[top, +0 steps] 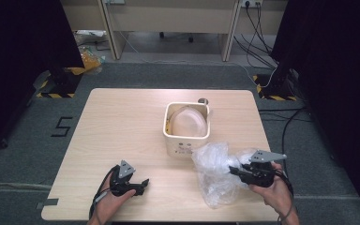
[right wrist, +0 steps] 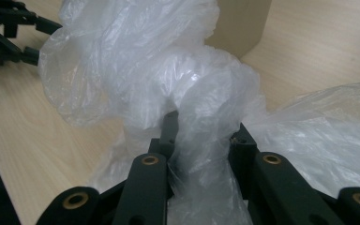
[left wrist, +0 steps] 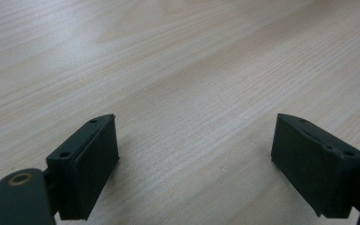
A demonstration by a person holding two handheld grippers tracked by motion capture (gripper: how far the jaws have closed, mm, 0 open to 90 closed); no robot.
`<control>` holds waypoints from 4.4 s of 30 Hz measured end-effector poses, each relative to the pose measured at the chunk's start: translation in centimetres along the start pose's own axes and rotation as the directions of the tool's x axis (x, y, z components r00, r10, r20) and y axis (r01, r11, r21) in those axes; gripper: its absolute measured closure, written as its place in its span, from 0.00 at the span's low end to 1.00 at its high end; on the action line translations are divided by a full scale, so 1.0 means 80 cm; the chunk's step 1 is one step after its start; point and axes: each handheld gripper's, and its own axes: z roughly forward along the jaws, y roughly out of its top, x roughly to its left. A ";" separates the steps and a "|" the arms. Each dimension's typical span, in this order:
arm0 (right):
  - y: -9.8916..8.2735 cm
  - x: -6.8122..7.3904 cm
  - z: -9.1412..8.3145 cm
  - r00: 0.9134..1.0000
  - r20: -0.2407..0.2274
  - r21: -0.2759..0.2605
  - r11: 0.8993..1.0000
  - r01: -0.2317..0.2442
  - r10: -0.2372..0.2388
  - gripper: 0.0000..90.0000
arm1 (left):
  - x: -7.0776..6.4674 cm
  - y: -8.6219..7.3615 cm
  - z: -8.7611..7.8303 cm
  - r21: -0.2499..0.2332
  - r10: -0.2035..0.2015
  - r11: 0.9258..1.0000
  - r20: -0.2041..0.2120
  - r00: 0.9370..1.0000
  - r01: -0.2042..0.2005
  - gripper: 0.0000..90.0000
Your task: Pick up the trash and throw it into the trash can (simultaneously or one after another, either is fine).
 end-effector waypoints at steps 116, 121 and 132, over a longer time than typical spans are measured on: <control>0.258 0.025 0.183 0.982 -0.146 0.285 0.945 0.160 -0.122 0.49 | 0.000 0.000 0.000 0.002 -0.002 1.000 0.001 1.000 0.002 0.16; 0.267 0.027 0.148 0.981 -0.142 0.202 0.967 0.158 -0.131 0.46 | 0.000 0.000 0.000 0.005 0.001 1.000 0.002 1.000 -0.001 0.16; 0.258 0.019 0.079 0.991 -0.077 0.037 0.993 0.114 -0.111 0.40 | 0.000 0.000 0.000 0.004 0.000 1.000 0.002 1.000 0.000 0.16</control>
